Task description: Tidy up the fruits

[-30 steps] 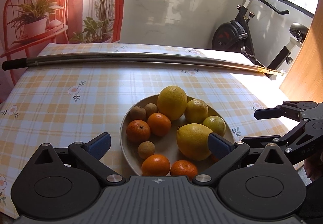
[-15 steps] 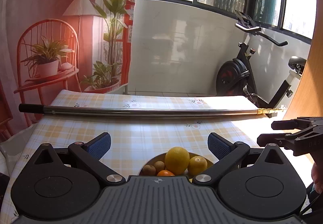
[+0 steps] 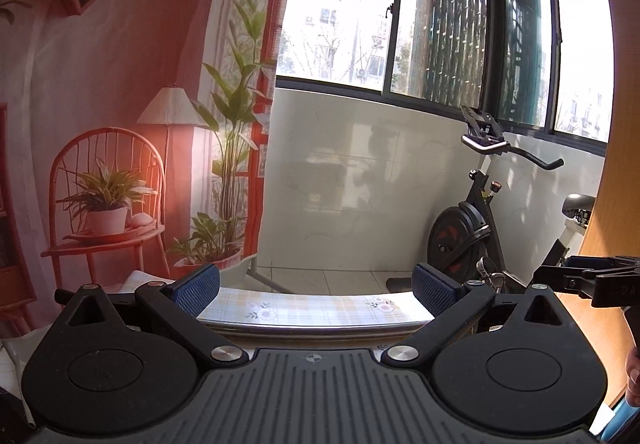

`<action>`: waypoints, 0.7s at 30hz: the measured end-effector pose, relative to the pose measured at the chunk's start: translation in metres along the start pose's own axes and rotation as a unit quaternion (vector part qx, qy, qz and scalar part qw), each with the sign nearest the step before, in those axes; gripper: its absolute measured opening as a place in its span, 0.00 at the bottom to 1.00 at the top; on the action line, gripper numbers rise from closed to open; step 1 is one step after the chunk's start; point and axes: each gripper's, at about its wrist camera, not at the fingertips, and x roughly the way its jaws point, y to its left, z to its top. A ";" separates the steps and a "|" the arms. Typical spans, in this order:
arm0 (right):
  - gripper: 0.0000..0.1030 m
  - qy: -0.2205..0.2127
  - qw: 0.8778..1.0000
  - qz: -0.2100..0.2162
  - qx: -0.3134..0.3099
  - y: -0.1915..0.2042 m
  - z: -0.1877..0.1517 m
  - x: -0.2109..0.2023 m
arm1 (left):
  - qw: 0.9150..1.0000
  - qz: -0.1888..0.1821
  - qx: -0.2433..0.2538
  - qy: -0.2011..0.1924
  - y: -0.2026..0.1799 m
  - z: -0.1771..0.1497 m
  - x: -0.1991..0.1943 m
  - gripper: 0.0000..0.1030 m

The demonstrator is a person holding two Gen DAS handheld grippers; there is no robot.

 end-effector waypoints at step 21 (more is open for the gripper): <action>1.00 -0.010 1.000 -0.023 0.006 0.008 0.007 -0.016 | 1.000 0.003 -0.008 0.004 0.001 0.010 -0.005 1.00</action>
